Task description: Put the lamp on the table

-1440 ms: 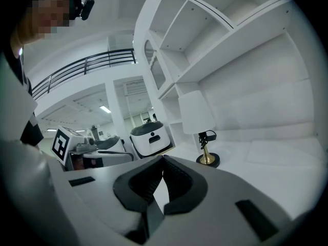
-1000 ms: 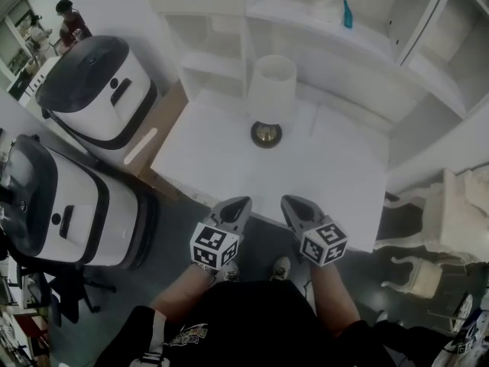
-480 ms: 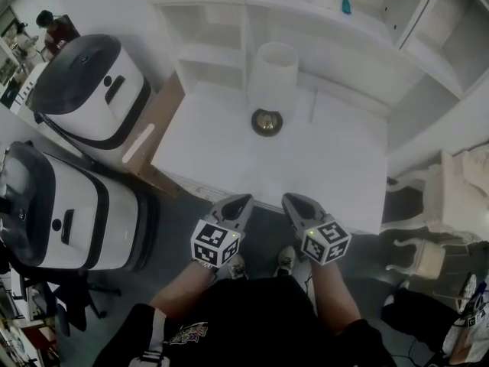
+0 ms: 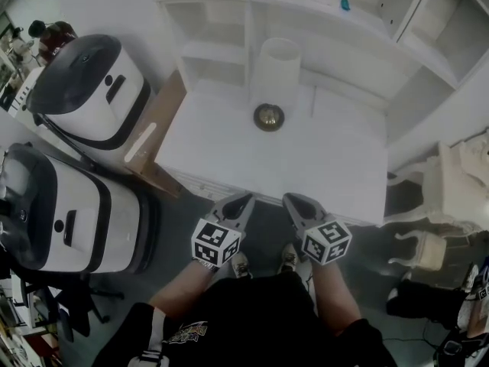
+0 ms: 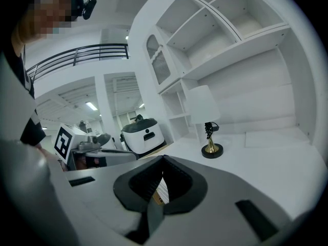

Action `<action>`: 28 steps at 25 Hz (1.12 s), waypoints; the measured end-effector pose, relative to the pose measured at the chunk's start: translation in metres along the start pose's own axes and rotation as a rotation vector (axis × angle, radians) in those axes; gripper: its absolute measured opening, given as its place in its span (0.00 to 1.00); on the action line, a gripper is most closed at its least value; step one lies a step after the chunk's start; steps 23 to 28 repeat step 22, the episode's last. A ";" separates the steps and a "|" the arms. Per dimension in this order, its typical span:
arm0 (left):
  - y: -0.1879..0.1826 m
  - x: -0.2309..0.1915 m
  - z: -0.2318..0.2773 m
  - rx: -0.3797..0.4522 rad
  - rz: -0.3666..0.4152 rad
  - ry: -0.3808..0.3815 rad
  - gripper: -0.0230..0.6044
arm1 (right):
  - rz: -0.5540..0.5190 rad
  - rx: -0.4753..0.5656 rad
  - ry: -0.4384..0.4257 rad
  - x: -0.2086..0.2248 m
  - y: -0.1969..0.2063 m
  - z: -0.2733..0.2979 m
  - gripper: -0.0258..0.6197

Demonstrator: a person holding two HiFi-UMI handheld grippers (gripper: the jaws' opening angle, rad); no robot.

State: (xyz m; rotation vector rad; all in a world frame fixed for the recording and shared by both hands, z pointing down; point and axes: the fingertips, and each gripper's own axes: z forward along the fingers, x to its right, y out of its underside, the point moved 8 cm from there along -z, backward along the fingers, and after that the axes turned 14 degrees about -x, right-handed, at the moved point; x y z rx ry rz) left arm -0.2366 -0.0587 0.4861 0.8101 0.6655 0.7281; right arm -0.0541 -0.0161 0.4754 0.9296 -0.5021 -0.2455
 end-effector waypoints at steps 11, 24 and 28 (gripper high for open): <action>0.010 0.001 -0.016 0.002 0.012 0.016 0.05 | 0.012 0.018 0.016 -0.020 0.008 -0.002 0.08; 0.016 0.004 -0.016 -0.006 0.003 0.025 0.05 | 0.018 0.018 0.020 -0.022 0.013 -0.004 0.08; 0.016 0.004 -0.016 -0.006 0.003 0.025 0.05 | 0.018 0.018 0.020 -0.022 0.013 -0.004 0.08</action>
